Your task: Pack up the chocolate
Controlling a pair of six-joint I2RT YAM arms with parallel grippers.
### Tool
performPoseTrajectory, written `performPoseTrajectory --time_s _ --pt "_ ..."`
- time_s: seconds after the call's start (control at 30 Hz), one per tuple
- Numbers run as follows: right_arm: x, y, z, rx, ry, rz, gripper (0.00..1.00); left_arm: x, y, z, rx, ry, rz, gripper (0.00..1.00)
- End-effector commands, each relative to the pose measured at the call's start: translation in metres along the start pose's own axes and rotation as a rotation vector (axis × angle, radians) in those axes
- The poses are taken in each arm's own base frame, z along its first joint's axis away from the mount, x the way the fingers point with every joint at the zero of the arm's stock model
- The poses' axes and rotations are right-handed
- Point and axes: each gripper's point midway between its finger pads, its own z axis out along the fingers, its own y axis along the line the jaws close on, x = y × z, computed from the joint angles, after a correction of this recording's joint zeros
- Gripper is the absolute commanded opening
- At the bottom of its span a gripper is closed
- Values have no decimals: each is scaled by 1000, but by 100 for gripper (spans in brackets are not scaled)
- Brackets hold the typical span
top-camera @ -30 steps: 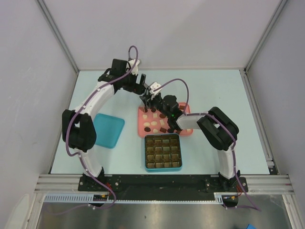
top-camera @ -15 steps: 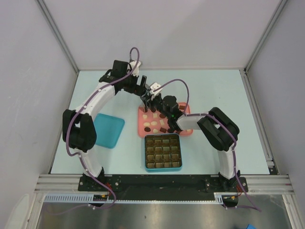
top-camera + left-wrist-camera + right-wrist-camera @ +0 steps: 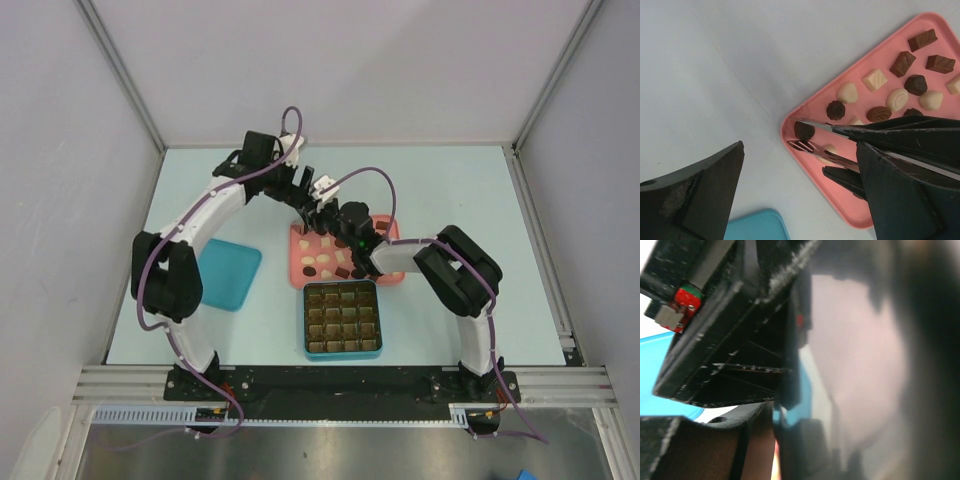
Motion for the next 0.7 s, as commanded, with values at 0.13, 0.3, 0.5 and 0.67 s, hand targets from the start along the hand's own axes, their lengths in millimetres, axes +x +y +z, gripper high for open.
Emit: performPoseTrajectory --time_s 0.13,0.3,0.5,0.67 --pt "9 12 -4 -38 52 -12 36 -7 -30 -21 69 -27 52 99" --pt "13 10 -8 -36 85 -37 30 -29 -12 -39 24 -67 27 100" --pt "9 10 -12 -37 77 -41 27 -54 25 -77 -39 -141 -48 100" --pt "-5 10 -11 -39 40 -53 26 -56 69 -113 -128 -187 -124 100"
